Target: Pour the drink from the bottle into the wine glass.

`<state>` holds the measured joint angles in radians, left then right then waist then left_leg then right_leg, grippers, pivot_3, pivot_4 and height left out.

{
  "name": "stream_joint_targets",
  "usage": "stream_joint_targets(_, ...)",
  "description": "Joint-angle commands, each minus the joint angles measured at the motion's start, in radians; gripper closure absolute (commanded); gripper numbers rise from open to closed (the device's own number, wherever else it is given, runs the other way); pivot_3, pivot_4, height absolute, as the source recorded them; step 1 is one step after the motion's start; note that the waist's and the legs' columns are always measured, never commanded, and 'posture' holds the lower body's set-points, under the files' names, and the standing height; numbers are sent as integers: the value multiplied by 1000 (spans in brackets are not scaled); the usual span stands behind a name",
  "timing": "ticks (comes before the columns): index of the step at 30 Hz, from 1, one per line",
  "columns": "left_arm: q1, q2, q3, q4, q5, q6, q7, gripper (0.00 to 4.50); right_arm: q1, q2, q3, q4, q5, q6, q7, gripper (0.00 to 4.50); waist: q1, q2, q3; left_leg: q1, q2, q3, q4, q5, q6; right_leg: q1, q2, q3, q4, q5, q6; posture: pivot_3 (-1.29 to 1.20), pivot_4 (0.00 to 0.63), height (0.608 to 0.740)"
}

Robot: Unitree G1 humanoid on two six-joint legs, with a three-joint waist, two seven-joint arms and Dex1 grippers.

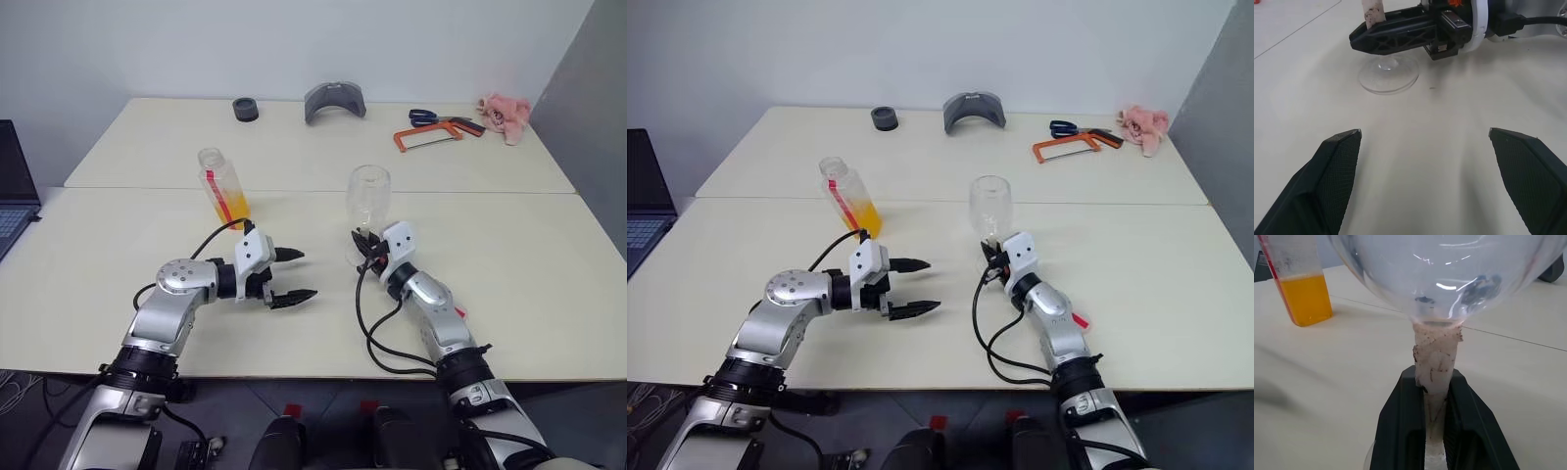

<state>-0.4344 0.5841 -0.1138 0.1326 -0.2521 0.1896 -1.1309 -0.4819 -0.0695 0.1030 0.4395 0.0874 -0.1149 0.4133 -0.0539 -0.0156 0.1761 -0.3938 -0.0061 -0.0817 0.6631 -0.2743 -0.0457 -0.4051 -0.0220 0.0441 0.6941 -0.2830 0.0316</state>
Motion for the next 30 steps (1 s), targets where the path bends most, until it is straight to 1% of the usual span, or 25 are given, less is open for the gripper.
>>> stream_joint_targets(1, -19, 2, 5, -34, -12, 1, -8, 0, 43, -9, 11, 0, -15, 39, 6, 4353, 0, 0, 0, 0, 0, 0, 0, 0, 0, 0, 0, 0, 0, 0, 0, 0, 150, 740)
stream_joint_targets(11, -19, -5, 8, -50, -18, 13, -1, 0, 111, 13, -21, -195, 41, 45, -13, 4353, 0, 0, 0, 0, 0, 0, 0, 0, 0, 0, 0, 0, 0, 0, 0, 0, 150, 740)
stream_joint_targets(14, -20, -12, 19, -48, -23, 18, 16, 0, 104, 19, -20, -195, 35, 34, -24, 4353, -1, 0, 0, 0, 0, 0, 0, 0, 0, 0, 0, 0, 0, 0, 0, 0, 150, 740)
stream_joint_targets(17, -21, -26, 37, -40, -23, 18, 52, 0, 48, 25, -25, -121, 20, -6, -41, 4353, -2, 0, 0, 0, 0, 0, 0, 0, 0, 0, 1, 0, 0, 0, 0, 0, 150, 740)
stream_joint_targets(21, -22, -39, 57, -22, -21, 6, 98, 0, -55, 38, -25, 36, 2, -80, -47, 4353, -3, 0, 0, 0, 0, 1, 0, 0, 0, -1, 1, 0, 0, 0, 0, 0, 150, 740)
stream_joint_targets(25, -23, -41, 80, -5, -18, -9, 132, 0, -180, 72, -33, 250, 4, -145, -31, 4353, -6, 0, 0, 0, 0, 1, 0, 0, 0, -1, 1, 0, 1, 0, 0, 0, 150, 740)
stream_joint_targets(27, -17, -33, 84, -6, -19, -14, 133, 0, -216, 82, -41, 336, 4, -162, -23, 4353, -6, 0, 0, 0, 0, 1, -1, 0, 0, -1, 1, 0, 1, 0, 0, 0, 150, 740)
stream_joint_targets(30, -10, -25, 90, -9, -19, -18, 133, 0, -227, 87, -56, 398, 12, -191, -5, 4353, -6, 0, 0, 0, 0, 1, -1, 0, 0, -1, 1, 0, 1, 0, 0, 0, 150, 740)
